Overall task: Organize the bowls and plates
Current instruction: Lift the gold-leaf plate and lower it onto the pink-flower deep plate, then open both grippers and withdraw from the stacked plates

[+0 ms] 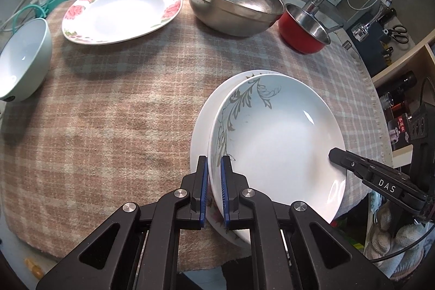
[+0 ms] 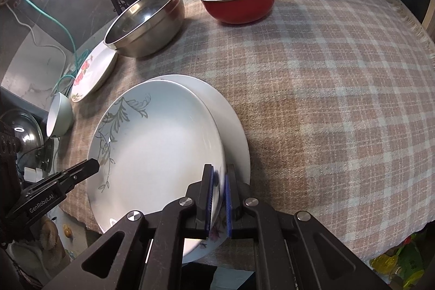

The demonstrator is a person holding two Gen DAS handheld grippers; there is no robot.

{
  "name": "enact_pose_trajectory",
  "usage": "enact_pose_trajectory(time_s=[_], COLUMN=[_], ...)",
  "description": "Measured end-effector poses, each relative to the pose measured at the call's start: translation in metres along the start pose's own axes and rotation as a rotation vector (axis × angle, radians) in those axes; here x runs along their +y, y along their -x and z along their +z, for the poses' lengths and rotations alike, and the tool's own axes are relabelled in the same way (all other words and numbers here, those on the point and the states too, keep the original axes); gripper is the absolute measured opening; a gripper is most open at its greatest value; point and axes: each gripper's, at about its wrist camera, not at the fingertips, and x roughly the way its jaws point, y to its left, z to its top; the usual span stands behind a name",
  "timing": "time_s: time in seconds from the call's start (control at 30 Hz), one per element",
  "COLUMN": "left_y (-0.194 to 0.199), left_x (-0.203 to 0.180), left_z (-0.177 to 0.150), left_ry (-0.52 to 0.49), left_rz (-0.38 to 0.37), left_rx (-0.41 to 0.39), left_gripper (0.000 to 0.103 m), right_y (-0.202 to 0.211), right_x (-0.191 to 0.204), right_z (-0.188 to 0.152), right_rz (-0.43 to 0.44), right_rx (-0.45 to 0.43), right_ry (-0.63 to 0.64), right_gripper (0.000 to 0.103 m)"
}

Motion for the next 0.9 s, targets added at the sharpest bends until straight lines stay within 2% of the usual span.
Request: enact_pose_trajectory(time_s=[0.27, 0.47, 0.67, 0.9], left_y=[-0.001, -0.002, -0.004, -0.002], left_x=[0.000, 0.000, -0.002, 0.001], left_z=[0.002, 0.002, 0.002, 0.001], left_ry=[-0.013, -0.012, -0.014, -0.012], left_rz=[0.007, 0.003, -0.004, 0.002], left_rx=[-0.002, 0.004, 0.014, 0.010], left_gripper=[0.007, 0.007, 0.007, 0.008], right_y=[-0.003, -0.003, -0.002, -0.003], right_x=[0.008, 0.007, 0.011, 0.014], right_z=[0.002, 0.002, 0.003, 0.002], right_rz=[-0.043, -0.045, -0.034, -0.036], right_rx=[0.002, 0.005, 0.004, 0.000], right_ry=[0.053, 0.049, 0.063, 0.069], right_gripper=[0.010, 0.012, 0.029, 0.029])
